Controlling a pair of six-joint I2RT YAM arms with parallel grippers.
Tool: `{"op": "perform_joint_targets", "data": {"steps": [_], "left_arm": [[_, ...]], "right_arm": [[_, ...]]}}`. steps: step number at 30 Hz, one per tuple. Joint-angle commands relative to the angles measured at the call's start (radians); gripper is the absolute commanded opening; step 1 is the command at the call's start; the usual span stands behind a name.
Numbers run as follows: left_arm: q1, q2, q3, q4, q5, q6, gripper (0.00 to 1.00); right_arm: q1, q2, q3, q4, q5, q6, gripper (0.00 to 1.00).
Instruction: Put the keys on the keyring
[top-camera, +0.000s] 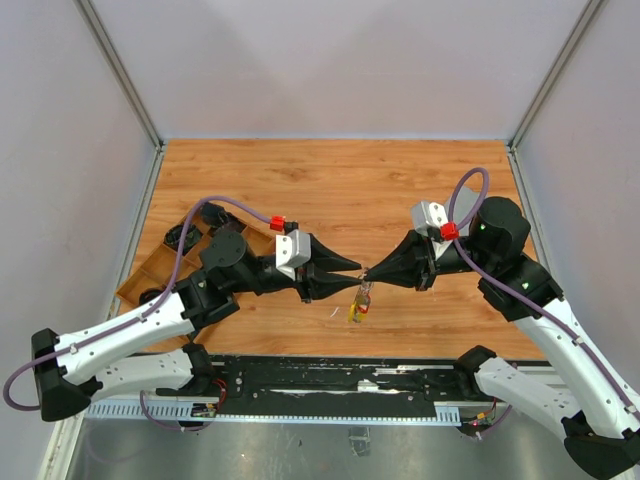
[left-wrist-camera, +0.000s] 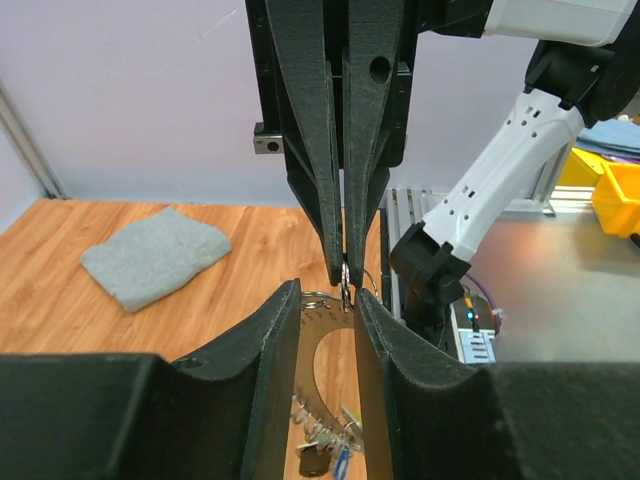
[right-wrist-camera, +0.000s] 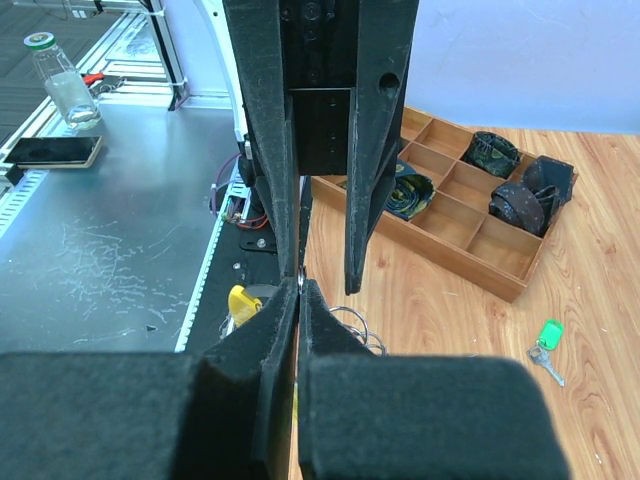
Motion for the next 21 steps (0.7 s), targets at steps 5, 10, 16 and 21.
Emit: {"op": "perform_joint_targets", "data": {"steps": [5, 10, 16, 21], "left_arm": [[0.005, 0.019, 0.037, 0.028, 0.032, -0.007, 0.26], [0.005, 0.027, 0.038, 0.034, 0.043, -0.014, 0.16], [0.005, 0.039, 0.044, 0.014, 0.045, -0.016, 0.01], [0.005, 0.030, 0.039, 0.007, 0.004, -0.021, 0.00]], "right_arm": [[-0.012, -0.015, 0.024, 0.062, -0.029, 0.013, 0.01], [-0.012, -0.016, 0.017, 0.062, -0.020, 0.010, 0.01], [-0.012, -0.023, 0.018, 0.056, -0.005, 0.012, 0.01], [-0.013, -0.037, 0.024, 0.044, 0.025, 0.018, 0.01]]}}
